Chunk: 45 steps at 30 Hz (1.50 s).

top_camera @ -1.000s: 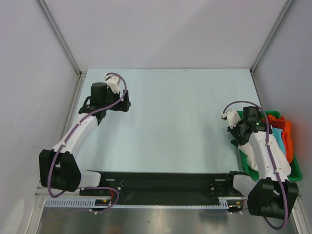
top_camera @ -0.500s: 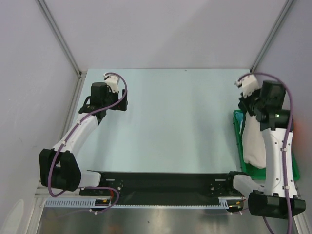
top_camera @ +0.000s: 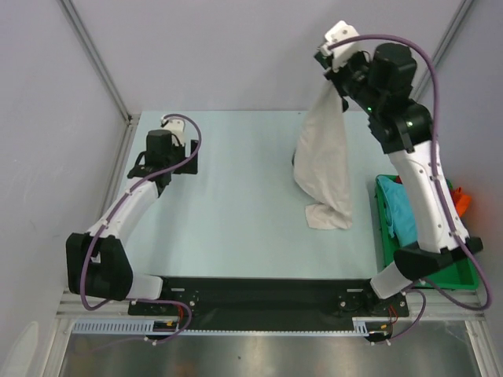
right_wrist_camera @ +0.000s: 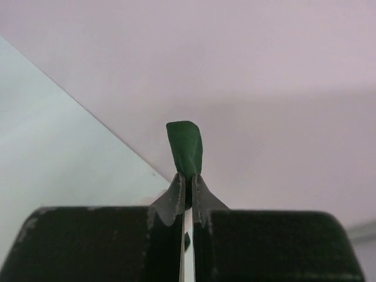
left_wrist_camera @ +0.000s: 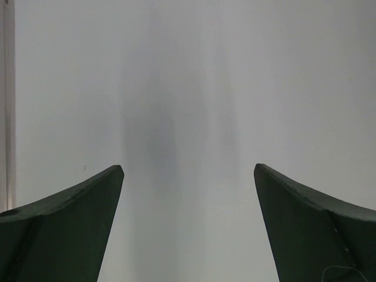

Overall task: Fold and stack the t-shirts
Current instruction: Move the tshirt to the center of the board, then flatten the tshirt out

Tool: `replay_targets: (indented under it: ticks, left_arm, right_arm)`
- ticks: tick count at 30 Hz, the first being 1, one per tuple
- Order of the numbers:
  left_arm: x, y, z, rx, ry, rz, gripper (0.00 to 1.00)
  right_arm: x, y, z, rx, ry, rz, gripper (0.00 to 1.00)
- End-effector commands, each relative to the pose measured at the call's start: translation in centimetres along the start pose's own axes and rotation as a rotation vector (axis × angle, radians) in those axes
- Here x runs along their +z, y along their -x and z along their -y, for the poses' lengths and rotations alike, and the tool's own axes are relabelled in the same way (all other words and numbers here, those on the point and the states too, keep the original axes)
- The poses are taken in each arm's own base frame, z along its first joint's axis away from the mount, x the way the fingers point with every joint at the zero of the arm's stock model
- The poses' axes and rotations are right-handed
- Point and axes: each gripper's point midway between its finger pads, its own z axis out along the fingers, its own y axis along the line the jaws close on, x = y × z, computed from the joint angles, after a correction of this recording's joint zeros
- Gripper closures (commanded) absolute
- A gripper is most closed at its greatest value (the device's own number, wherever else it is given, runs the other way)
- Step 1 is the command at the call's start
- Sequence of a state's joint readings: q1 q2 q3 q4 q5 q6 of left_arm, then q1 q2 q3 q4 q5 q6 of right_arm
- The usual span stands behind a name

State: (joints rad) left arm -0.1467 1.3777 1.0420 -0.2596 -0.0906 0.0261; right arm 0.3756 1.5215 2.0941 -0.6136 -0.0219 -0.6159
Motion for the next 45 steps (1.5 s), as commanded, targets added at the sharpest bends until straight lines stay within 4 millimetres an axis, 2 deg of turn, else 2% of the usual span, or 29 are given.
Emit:
replay_targets:
  ticks: [1, 2, 3, 6, 9, 14, 18, 19, 21, 22, 23, 24, 25, 27, 28, 29, 32, 35, 36, 38, 40, 41, 43, 44, 45]
  left_arm:
    - [-2.3, 3.2, -2.6, -0.034, 0.085, 0.097, 0.0]
    - [-2.5, 3.1, -3.0, -0.036, 0.097, 0.097, 0.0]
    - [-3.0, 3.0, -3.5, -0.04, 0.108, 0.102, 0.0]
    - [-3.6, 3.0, -4.2, -0.045, 0.123, 0.111, 0.0]
    - [-4.1, 2.7, -4.9, -0.048, 0.141, 0.115, 0.0]
    - [-4.0, 2.5, -5.2, -0.053, 0.148, 0.116, 0.0]
    - [-3.5, 2.2, -4.6, -0.063, 0.111, 0.107, 0.01]
    - [-3.4, 2.1, -4.4, -0.065, 0.1, 0.104, 0.02]
    - [-3.2, 1.8, -3.7, -0.072, 0.066, 0.097, 0.02]
    - [-3.1, 1.6, -3.4, -0.075, 0.051, 0.092, 0.02]
    - [-2.9, 1.5, -3.0, -0.076, 0.026, 0.085, 0.03]
    - [-2.9, 1.3, -2.8, -0.076, 0.017, 0.081, 0.03]
    - [-2.8, 1.2, -2.6, -0.075, 0.006, 0.077, 0.03]
    - [-2.8, 1.1, -2.5, -0.075, 0.001, 0.071, 0.03]
    - [-2.8, 1.1, -2.1, -0.074, -0.025, 0.069, 0.03]
    - [-2.8, 1.0, -2.1, -0.074, -0.022, 0.067, 0.03]
    - [-2.3, 0.6, -1.9, -0.074, -0.034, 0.051, 0.02]
    - [-1.3, -0.2, -0.6, -0.103, -0.098, 0.022, 0.03]
    - [-1.1, -0.5, -0.1, -0.103, -0.123, 0.012, 0.02]
    - [-0.3, -1.2, 1.6, -0.1, -0.219, -0.02, 0.03]
    - [0.3, -1.4, 2.8, -0.099, -0.292, -0.046, 0.03]
    - [1.3, -2.4, 3.3, -0.105, -0.315, -0.09, 0.03]
    - [2.2, -2.8, 3.6, -0.107, -0.335, -0.13, 0.06]
    - [2.7, -2.4, 3.8, -0.107, -0.347, -0.141, 0.06]
    - [3.7, -3.3, 4.0, -0.113, -0.355, -0.177, 0.06]
  right_arm:
    - [-1.1, 10.0, 1.4, 0.019, -0.071, 0.282, 1.0]
    - [-0.2, 11.0, -0.1, 0.027, -0.04, 0.305, 1.0]
    - [-0.2, 12.4, 0.1, 0.038, -0.05, 0.349, 1.0]
    - [-0.7, 14.4, -0.5, 0.057, -0.046, 0.413, 1.0]
    - [-0.7, 14.2, -1.4, 0.074, -0.017, 0.413, 1.0]
    - [-0.3, 11.5, -3.4, 0.081, 0.044, 0.332, 1.0]
    - [-0.4, 7.0, -4.9, 0.092, 0.079, 0.206, 1.0]
    - [-0.4, 4.4, -5.9, 0.096, 0.096, 0.145, 1.0]
    - [-0.6, 0.9, -5.3, 0.141, 0.076, 0.067, 1.0]
    - [-0.6, -2.4, -6.4, 0.149, 0.091, -0.01, 1.0]
    - [-0.7, -4.9, -5.7, 0.17, 0.066, -0.07, 0.94]
    - [-0.9, -7.3, -6.3, 0.176, 0.075, -0.129, 0.81]
    - [-1.2, -10.9, -8.0, 0.173, 0.112, -0.218, 0.7]
    - [-3.2, -14.3, -9.3, 0.163, 0.148, -0.319, 0.59]
    - [-3.9, -15.1, -9.8, 0.16, 0.161, -0.339, 0.55]
    - [-5.0, -16.2, -10.7, 0.159, 0.176, -0.355, 0.47]
    - [-5.2, -15.9, -11.2, 0.16, 0.175, -0.313, 0.37]
    - [-3.2, -16.6, -12.1, 0.198, 0.194, -0.319, 0.35]
    - [-1.8, -17.8, -13.1, 0.213, 0.227, -0.343, 0.35]
    - [-0.6, -19.0, -14.1, 0.246, 0.247, -0.365, 0.36]
    - [1.1, -21.4, -15.5, 0.267, 0.284, -0.402, 0.37]
    - [1.7, -22.2, -16.1, 0.266, 0.306, -0.418, 0.38]
    - [3.3, -24.4, -17.4, 0.276, 0.347, -0.467, 0.39]
    - [3.7, -25.2, -17.3, 0.29, 0.35, -0.482, 0.4]
    - [4.2, -25.5, -17.3, 0.314, 0.354, -0.487, 0.4]
